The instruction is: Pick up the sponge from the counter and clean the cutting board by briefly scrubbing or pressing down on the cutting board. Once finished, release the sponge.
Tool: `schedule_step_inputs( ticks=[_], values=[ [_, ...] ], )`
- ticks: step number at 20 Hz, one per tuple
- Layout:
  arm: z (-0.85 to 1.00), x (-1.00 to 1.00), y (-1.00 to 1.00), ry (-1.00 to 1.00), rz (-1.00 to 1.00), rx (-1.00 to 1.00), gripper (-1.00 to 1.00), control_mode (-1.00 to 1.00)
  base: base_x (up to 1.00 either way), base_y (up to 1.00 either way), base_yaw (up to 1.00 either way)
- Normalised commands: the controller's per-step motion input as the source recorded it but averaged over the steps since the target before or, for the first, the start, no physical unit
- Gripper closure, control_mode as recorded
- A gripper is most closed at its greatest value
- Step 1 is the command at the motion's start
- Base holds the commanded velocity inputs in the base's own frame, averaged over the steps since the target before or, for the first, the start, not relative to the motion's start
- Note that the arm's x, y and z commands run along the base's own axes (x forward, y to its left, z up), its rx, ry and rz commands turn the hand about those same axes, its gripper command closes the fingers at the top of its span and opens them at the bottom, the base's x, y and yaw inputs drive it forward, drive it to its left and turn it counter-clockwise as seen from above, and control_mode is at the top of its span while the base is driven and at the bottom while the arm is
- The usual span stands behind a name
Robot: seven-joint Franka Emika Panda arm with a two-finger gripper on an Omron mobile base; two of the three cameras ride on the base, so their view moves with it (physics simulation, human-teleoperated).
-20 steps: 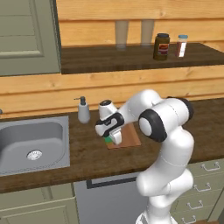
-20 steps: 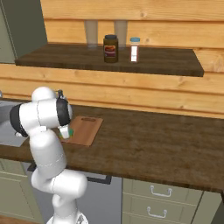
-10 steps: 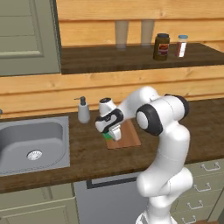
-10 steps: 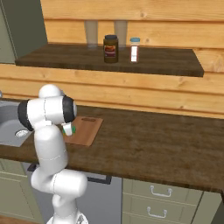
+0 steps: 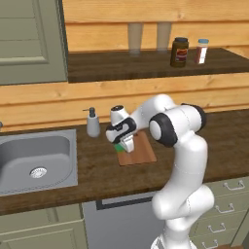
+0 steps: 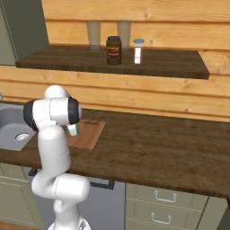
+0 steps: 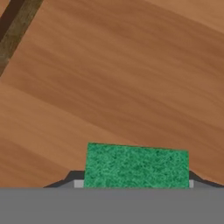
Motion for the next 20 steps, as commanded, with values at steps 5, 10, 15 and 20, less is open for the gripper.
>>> schedule_step_inputs(
  ticks=[5,10,15,20],
  values=[
    [-0.24,0.63,-0.21,0.00,0.00,0.00,1.00,-1.00,0.00,0.00,0.00],
    [-0.23,0.66,-0.26,0.00,0.00,0.00,1.00,-1.00,0.00,0.00,0.00],
    [-0.29,0.45,-0.48,0.03,-0.03,0.01,1.00,-1.00,0.00,0.00,0.00],
    [-0.21,0.05,-0.56,0.01,-0.04,0.01,1.00,-1.00,0.00,0.00,0.00]
  ],
)
